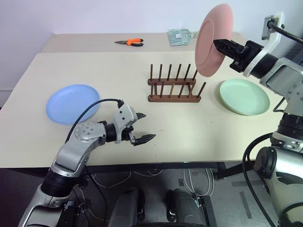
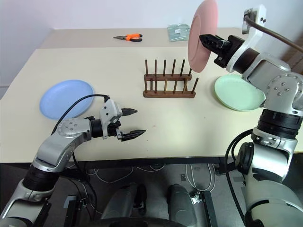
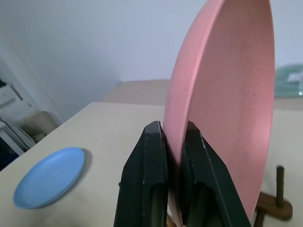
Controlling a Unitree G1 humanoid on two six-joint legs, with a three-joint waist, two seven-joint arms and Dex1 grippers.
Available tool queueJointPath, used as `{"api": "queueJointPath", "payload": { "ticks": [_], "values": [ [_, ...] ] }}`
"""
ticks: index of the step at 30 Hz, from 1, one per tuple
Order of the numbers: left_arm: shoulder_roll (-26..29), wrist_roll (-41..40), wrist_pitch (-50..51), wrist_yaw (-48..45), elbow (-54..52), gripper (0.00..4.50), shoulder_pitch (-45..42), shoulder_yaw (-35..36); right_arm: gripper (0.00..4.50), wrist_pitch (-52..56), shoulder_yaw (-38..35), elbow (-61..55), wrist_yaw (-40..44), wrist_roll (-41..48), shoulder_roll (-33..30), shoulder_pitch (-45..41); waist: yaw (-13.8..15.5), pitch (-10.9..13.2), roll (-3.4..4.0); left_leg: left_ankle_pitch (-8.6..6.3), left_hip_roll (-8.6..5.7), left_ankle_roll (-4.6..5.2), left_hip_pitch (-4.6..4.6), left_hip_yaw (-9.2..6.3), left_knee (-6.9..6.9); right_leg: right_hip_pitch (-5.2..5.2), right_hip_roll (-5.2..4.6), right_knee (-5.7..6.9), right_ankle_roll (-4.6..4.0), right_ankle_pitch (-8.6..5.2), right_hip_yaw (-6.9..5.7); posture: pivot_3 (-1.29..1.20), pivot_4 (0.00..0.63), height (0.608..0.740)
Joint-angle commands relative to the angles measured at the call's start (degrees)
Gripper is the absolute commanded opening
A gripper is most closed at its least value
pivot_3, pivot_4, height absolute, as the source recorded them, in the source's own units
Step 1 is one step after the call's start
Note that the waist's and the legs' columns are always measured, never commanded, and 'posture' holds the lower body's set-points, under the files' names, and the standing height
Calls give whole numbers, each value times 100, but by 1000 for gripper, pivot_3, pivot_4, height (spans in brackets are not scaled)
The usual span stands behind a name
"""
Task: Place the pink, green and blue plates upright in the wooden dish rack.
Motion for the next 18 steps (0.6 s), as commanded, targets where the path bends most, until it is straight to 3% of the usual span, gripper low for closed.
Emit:
{"api": "queueJointPath", "payload": {
  "ticks": [1,11,14,18],
  "values": [
    [40,-68,-21,20,-200,4500,-1,132,60,-68,-66,143,43,63,46,-121,-11,1,4,0,0,0,1,0,0,0,1,1,0,0,0,0,150,740],
    [59,-25,-65,-2,-126,4500,-59,81,60,-351,200,884,114,-233,242,-275,-8,1,6,0,0,0,1,2,0,-1,1,2,1,0,0,0,150,740],
    [66,-21,-52,6,-127,4500,-75,80,1165,-766,367,1095,182,-534,270,-333,-8,1,6,1,0,0,1,3,0,-1,1,2,1,0,0,0,150,740],
    [79,-22,-25,31,-164,4500,-61,86,3124,-1782,716,970,327,-1207,133,-198,-6,1,7,1,0,0,0,3,0,-1,2,2,2,1,0,0,150,740]
  ]
}}
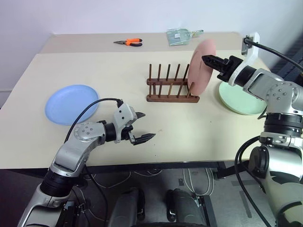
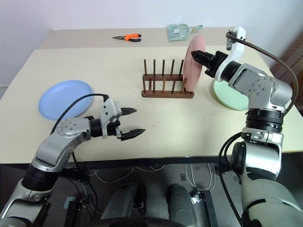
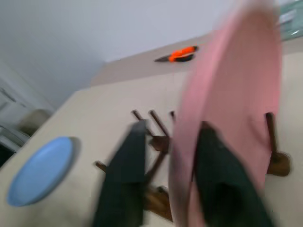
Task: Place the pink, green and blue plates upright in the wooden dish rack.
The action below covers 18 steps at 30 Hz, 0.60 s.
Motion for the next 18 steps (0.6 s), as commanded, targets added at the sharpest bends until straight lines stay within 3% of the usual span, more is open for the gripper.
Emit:
{"api": "queueJointPath", "payload": {
  "ticks": [1,9,13,18],
  "values": [
    [38,-24,-18,21,-176,4500,-39,90,3124,-1049,211,-307,129,-626,-196,-49,2,0,0,0,0,0,0,0,0,0,0,0,0,0,0,0,150,740],
    [55,-24,-10,81,-249,4500,24,64,3124,-1618,-725,-852,523,-837,-1520,1241,149,0,0,-3,-1,4,-2,-1,1,9,1,-13,3,1,-2,0,150,740],
    [41,19,-109,-63,-97,4500,-63,-100,3124,-2457,417,-1360,1212,-1999,-2161,2807,111,-4,1,-3,2,4,9,0,0,17,1,-14,6,2,-1,0,150,740],
    [-51,119,-221,-133,183,4500,-350,-189,3124,-3034,1359,-523,955,-3074,-2045,2841,-17,2,28,2,3,-1,16,11,5,10,1,5,8,4,6,0,150,740]
  ]
}}
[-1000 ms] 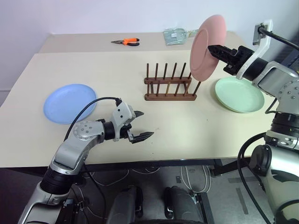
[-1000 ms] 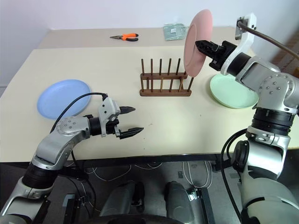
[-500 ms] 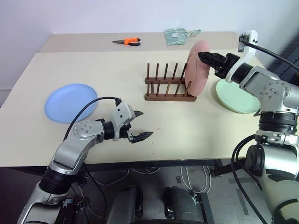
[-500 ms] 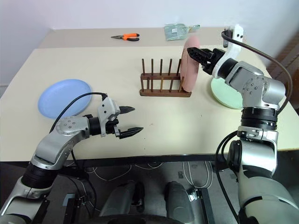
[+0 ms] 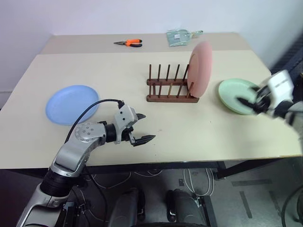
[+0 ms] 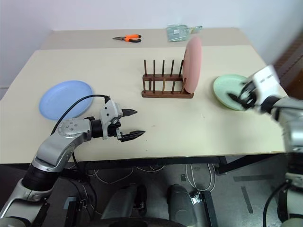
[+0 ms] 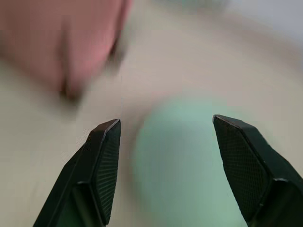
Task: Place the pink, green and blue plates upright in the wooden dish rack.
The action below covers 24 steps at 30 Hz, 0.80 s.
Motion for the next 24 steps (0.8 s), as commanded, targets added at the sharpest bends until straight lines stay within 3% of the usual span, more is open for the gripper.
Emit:
{"api": "queueJointPath", "payload": {
  "ticks": [1,7,10,13,15,22,24],
  "values": [
    [-47,24,-148,-56,6,4500,-182,6,3124,-597,411,692,-357,-837,57,-421,1,0,0,1,0,-1,2,-1,1,0,1,3,0,0,-1,0,150,740],
    [-49,8,-124,-36,-77,4500,-139,1,3124,-1373,790,2237,-627,-1437,493,-1113,29,1,-2,2,2,-3,0,0,2,2,7,-3,1,-1,-2,0,150,740],
    [-39,-9,-81,-3,-177,4500,-79,11,2306,-1721,858,3003,-700,-1626,650,-1468,25,1,-2,3,3,-4,1,0,7,8,11,-4,6,2,-3,0,150,740],
    [-35,-15,-48,49,-262,4500,-38,27,755,-2035,913,3403,-731,-1803,669,-1652,43,1,-3,3,3,-4,2,-1,7,9,12,-4,6,2,-3,0,150,740],
    [-31,-22,-10,107,-318,4500,-4,63,99,-2172,893,3345,-738,-1870,601,-1670,44,1,-3,3,3,-4,2,-1,7,11,12,-6,6,2,-3,0,150,740],
    [57,-43,39,216,-416,4500,142,222,99,-2112,75,1669,-1163,-1667,161,-1701,31,12,16,5,4,-8,2,0,7,9,12,-4,7,2,-3,0,150,740],
    [101,-37,2,197,-360,4500,164,266,99,-1687,-357,842,-1065,-1135,222,-1922,20,13,17,6,6,-10,2,-1,7,7,13,-3,7,2,-3,0,150,740]
  ]
}}
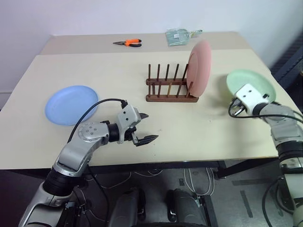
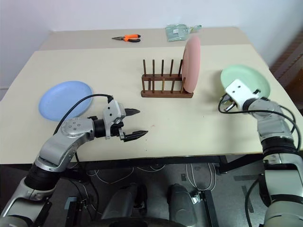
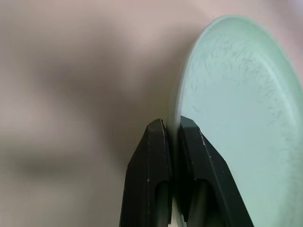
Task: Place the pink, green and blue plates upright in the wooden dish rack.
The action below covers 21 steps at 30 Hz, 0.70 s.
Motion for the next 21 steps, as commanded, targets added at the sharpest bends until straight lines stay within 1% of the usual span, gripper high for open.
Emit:
{"api": "queueJointPath", "payload": {
  "ticks": [1,5,8,10,12,15,17,21],
  "values": [
    [98,-23,-98,-7,-111,4500,3,238,99,650,-924,-1574,35,984,-36,-622,-21,0,1,1,2,-3,0,0,0,-1,2,0,0,0,0,0,150,740],
    [128,24,-201,-50,70,4500,-52,260,99,1883,-1409,-2795,364,2366,277,-1172,-6,0,0,4,9,-10,3,-3,-3,-2,8,3,-1,0,-1,0,150,740],
    [114,53,-270,-54,189,4500,-116,264,99,3364,-1682,-3708,537,4114,761,-1333,17,-8,-15,3,9,-9,3,-8,-4,3,5,0,-2,0,-3,0,150,740],
    [100,71,-302,-43,228,4500,-131,262,99,4097,-1739,-4103,275,5008,1231,-1388,6,-9,-17,1,9,-5,3,-12,-3,6,0,-2,-3,1,-4,0,150,740],
    [93,82,-312,-23,216,4500,-100,269,99,4733,-1806,-4203,-276,5752,1762,-1522,-7,-9,-17,-2,8,-1,2,-10,-4,1,-5,-1,-6,3,-3,0,150,740],
    [93,90,-309,0,139,4500,-10,275,99,5393,-2000,-3889,-1314,6531,2428,-1780,-14,-8,-14,-2,7,-1,-9,-10,-8,-14,-7,3,-9,5,-3,0,150,740],
    [97,104,-300,20,91,4500,46,280,99,5578,-2057,-3575,-1889,6659,2743,-1910,-10,-8,-14,-2,6,-2,-12,-10,-8,-18,-8,3,-11,6,-3,0,150,740],
    [111,96,-257,75,39,4500,91,314,99,5610,-1940,-3299,-2021,6583,2824,-1958,3,-8,-13,-3,2,-1,-17,-9,-9,-20,-10,0,-12,6,-4,0,150,740]
  ]
}}
